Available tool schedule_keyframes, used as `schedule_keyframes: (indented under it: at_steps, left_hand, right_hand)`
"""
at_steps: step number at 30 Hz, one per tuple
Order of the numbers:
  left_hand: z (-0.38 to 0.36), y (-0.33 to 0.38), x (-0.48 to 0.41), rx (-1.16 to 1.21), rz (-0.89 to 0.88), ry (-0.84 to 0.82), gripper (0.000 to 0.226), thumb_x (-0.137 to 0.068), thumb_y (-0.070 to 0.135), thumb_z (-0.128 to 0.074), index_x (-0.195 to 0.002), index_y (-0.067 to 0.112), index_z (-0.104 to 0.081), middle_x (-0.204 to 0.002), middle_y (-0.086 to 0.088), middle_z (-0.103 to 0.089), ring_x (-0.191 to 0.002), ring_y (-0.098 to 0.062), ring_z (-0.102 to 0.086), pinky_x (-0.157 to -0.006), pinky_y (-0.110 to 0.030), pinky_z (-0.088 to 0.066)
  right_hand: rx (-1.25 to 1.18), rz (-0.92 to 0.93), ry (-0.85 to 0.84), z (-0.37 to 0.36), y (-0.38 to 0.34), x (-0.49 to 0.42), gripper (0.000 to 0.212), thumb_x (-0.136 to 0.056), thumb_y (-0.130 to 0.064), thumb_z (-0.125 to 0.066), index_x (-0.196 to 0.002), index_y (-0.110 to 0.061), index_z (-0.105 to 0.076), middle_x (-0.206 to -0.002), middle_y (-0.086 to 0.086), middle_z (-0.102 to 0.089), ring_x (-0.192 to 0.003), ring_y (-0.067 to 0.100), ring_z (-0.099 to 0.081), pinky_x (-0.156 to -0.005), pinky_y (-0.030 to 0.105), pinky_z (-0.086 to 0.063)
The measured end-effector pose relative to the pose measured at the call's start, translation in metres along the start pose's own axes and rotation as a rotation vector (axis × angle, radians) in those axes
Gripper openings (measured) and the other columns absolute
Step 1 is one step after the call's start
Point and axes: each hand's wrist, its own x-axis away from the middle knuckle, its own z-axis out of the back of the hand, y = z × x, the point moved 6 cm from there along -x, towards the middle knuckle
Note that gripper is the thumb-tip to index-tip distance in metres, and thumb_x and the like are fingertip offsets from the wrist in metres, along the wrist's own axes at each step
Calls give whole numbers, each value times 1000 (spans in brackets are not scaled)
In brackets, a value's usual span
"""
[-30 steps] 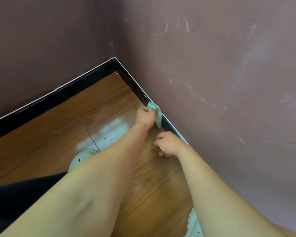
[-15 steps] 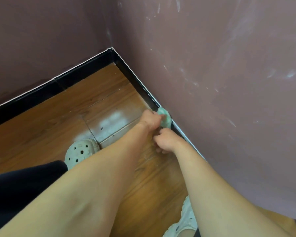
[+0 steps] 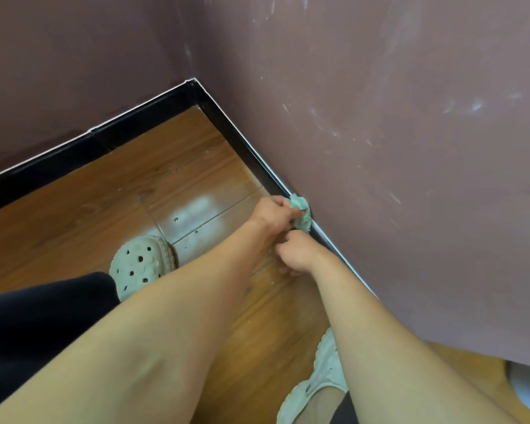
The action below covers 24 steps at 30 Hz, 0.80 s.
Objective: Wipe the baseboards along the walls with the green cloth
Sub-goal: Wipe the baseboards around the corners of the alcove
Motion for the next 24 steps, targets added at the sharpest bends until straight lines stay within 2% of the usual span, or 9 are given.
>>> schedule_keyframes:
  at_steps: [1, 4, 6, 10, 13, 15, 18, 21, 24]
  left_hand:
    - [1, 2, 2, 37, -16, 4, 29, -85, 9, -78, -72, 18, -54, -73, -9, -59, -60, -20, -53, -49, -24, -50]
    - [19, 10, 0, 326, -59, 162, 15, -89, -1, -70, -93, 13, -68, -98, -12, -72, -87, -27, -72, -82, -34, -62]
    - [35, 15, -5, 473, -72, 243, 15, -94, 1, -63, -103, 12, -67, -102, -10, -71, -97, -25, -72, -91, -34, -60]
    - [26, 15, -11, 279, 11, 189, 20, -91, 10, -72, -109, 12, -64, -104, -8, -68, -85, -19, -67, -85, -29, -60]
    - [-1, 4, 1, 22, 54, 63, 22, -85, 10, -79, -96, 11, -60, -78, -5, -63, -59, -16, -59, -56, -24, -54]
    - [-12, -3, 9, -61, 55, -18, 21, -82, 12, -82, -83, 14, -62, -67, -3, -64, -53, -14, -60, -52, -24, -49]
    - [-8, -5, 5, 6, 11, 33, 20, -82, 11, -82, -81, 16, -62, -74, -3, -66, -64, -17, -64, -63, -26, -53]
    - [12, -1, -6, 209, -19, 232, 22, -85, 14, -78, -105, 13, -68, -101, -4, -72, -95, -22, -72, -92, -37, -59]
    - [22, 4, -11, 267, -18, 277, 21, -87, 15, -76, -106, 14, -70, -108, -5, -73, -99, -24, -72, -98, -40, -57]
  right_hand:
    - [7, 7, 0, -1, -1, 1, 32, -75, -30, -44, -99, -18, -63, -97, 12, -71, -84, 33, -73, -80, 52, -60]
    - [-41, 11, 1, -1, 0, 4, 18, -87, -29, -50, -96, -21, -63, -102, 9, -71, -87, 29, -74, -79, 41, -60]
    - [-98, 5, -5, 1, 4, 4, 17, -95, -26, -50, -106, -25, -63, -105, 4, -69, -86, 22, -73, -72, 32, -56]
    - [-122, -19, -4, 5, 14, 5, 23, -97, -25, -48, -116, -23, -62, -109, 3, -68, -80, 16, -71, -71, 29, -55]
    - [-100, -30, -1, 6, 14, 4, 31, -95, -24, -47, -124, -18, -57, -110, 4, -67, -84, 19, -73, -75, 33, -59]
    - [-87, -19, 8, 6, 11, 5, 31, -93, -23, -45, -121, -18, -58, -106, 6, -69, -86, 22, -73, -82, 39, -60]
    - [-91, -12, 9, 5, 10, 5, 32, -93, -23, -47, -123, -18, -57, -108, 6, -69, -87, 24, -73, -82, 38, -59]
    - [-118, -20, 8, 7, 13, 8, 30, -96, -24, -50, -125, -18, -58, -112, 4, -66, -87, 21, -73, -78, 33, -57]
    - [-128, -16, 2, 9, 18, 10, 26, -98, -24, -49, -121, -24, -61, -110, 1, -67, -83, 15, -72, -72, 29, -57]
